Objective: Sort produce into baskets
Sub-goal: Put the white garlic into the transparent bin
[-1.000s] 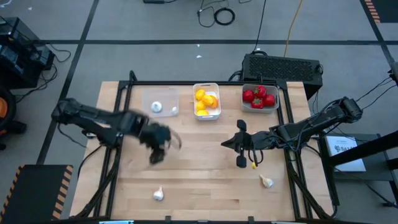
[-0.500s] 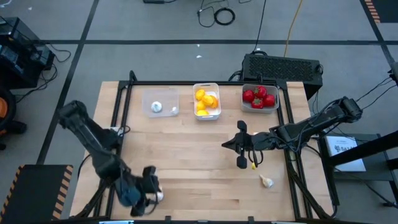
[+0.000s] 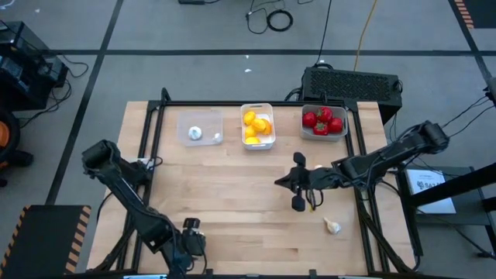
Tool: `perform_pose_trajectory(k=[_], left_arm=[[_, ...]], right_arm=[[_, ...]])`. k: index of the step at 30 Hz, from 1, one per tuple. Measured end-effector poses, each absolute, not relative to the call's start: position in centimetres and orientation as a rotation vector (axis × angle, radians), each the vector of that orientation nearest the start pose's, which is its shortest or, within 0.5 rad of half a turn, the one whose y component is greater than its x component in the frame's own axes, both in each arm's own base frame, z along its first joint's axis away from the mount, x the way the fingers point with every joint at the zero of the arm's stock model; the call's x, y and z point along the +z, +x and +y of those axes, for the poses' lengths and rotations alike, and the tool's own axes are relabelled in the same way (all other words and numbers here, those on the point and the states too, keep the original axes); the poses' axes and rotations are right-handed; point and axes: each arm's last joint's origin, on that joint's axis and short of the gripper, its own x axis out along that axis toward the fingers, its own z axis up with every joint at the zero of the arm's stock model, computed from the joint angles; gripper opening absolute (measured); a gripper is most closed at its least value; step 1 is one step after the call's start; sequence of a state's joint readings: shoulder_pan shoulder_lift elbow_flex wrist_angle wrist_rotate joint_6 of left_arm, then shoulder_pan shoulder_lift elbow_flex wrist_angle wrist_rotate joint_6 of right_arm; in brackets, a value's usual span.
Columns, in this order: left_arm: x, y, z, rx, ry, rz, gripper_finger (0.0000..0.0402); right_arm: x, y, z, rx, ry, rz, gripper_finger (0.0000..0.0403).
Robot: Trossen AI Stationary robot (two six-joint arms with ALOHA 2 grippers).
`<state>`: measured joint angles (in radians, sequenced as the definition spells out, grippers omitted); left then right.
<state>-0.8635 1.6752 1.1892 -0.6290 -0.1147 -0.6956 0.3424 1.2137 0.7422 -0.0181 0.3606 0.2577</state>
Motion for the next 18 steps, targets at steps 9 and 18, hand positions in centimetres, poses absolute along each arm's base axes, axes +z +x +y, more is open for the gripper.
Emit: perform_pose_trajectory(k=[9,18], left_arm=[[20.5,21.2,-24.1,-0.196,0.01,1.224,0.0191],[18.7,21.5,-24.5,-0.171,0.043,1.265,0.0191]], right_arm=[[24.2,25.3,7.9,-0.074,0.07,0.449,0.0],[24.8,25.6,8.2,0.019,0.174,0.403,0.0]])
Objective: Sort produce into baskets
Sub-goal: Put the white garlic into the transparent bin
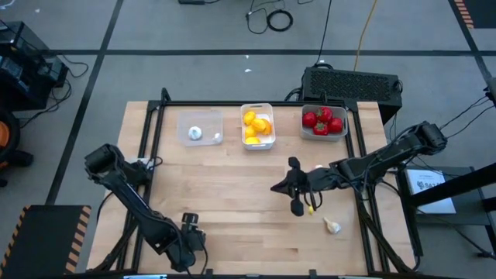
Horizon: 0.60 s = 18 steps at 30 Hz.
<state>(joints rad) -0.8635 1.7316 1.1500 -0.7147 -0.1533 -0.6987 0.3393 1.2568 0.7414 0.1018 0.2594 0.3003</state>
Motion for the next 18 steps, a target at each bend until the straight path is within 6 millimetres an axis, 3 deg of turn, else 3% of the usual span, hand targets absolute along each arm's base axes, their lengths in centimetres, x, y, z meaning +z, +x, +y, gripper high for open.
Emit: perform_pose_trajectory(k=[6,18], left_arm=[[17.2,21.7,-24.8,-0.173,0.058,1.326,0.0191],[16.6,22.1,-24.6,-0.16,0.055,1.343,0.0191]], right_arm=[[24.7,25.6,8.2,0.018,0.175,0.407,0.0],[24.7,25.6,8.2,0.019,0.168,0.406,0.0]])
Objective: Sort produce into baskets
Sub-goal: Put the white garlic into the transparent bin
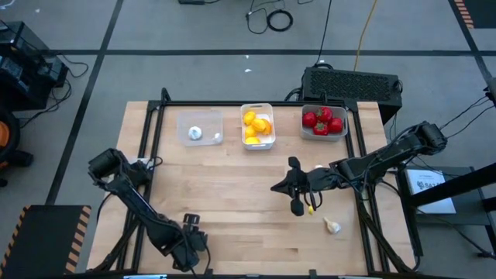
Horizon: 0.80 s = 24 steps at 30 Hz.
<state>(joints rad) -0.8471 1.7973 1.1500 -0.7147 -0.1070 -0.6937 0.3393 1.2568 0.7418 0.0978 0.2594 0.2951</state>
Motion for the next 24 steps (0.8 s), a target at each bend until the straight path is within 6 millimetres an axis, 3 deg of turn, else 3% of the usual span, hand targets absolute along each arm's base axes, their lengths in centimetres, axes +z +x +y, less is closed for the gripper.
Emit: perform_pose_trajectory(k=[5,15,19,24], left_arm=[[16.6,22.5,-24.3,-0.151,0.042,1.348,0.0185],[17.0,22.9,-24.0,-0.164,0.021,1.376,0.0088],[19.0,23.9,-23.8,-0.158,0.066,1.369,0.0084],[23.5,25.6,-21.8,-0.065,0.157,1.302,0.0086]], right_arm=[[24.7,25.6,8.2,0.02,0.164,0.406,0.0],[24.7,25.6,8.2,0.023,0.149,0.406,0.0],[24.8,25.6,8.2,0.023,0.15,0.403,0.0],[24.8,25.6,8.2,0.024,0.15,0.402,0.0]])
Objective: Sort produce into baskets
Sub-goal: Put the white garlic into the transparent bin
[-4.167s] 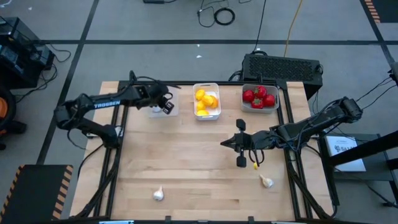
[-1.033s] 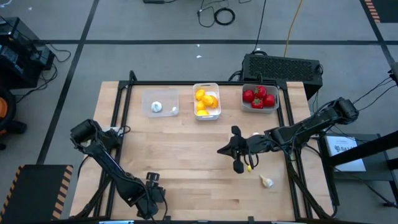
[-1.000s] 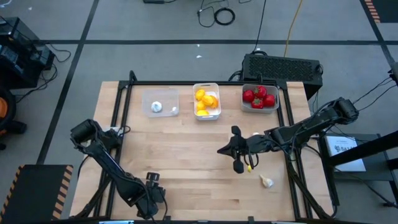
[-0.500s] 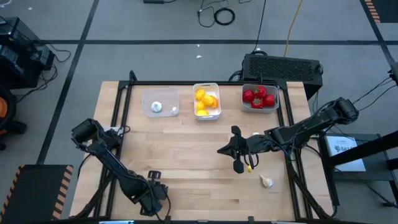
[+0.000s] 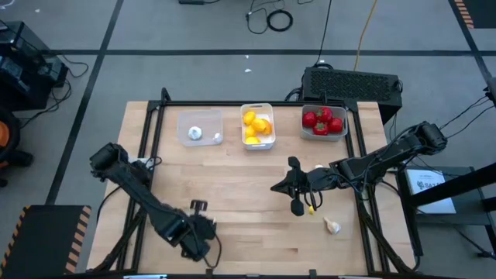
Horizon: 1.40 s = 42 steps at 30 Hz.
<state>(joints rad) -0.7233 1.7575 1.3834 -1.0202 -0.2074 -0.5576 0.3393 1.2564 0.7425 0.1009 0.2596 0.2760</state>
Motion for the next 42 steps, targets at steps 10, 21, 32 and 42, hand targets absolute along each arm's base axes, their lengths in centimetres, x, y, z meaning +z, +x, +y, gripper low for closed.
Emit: perform_pose_trajectory(k=[10,21,32,42], left_arm=[[30.0,27.3,-12.5,0.124,0.229,1.211,0.0087],[32.4,27.8,0.6,0.368,0.198,1.241,0.0087],[27.4,25.3,12.6,0.543,-0.048,1.318,0.0087],[24.7,23.2,16.6,0.635,-0.173,1.261,0.0087]], right_arm=[[24.8,25.6,8.3,0.025,0.143,0.4,0.0],[24.8,25.6,8.2,0.027,0.126,0.397,0.0],[24.7,25.6,8.1,0.024,0.116,0.413,0.0],[24.5,25.5,8.1,0.026,0.087,0.431,0.0]])
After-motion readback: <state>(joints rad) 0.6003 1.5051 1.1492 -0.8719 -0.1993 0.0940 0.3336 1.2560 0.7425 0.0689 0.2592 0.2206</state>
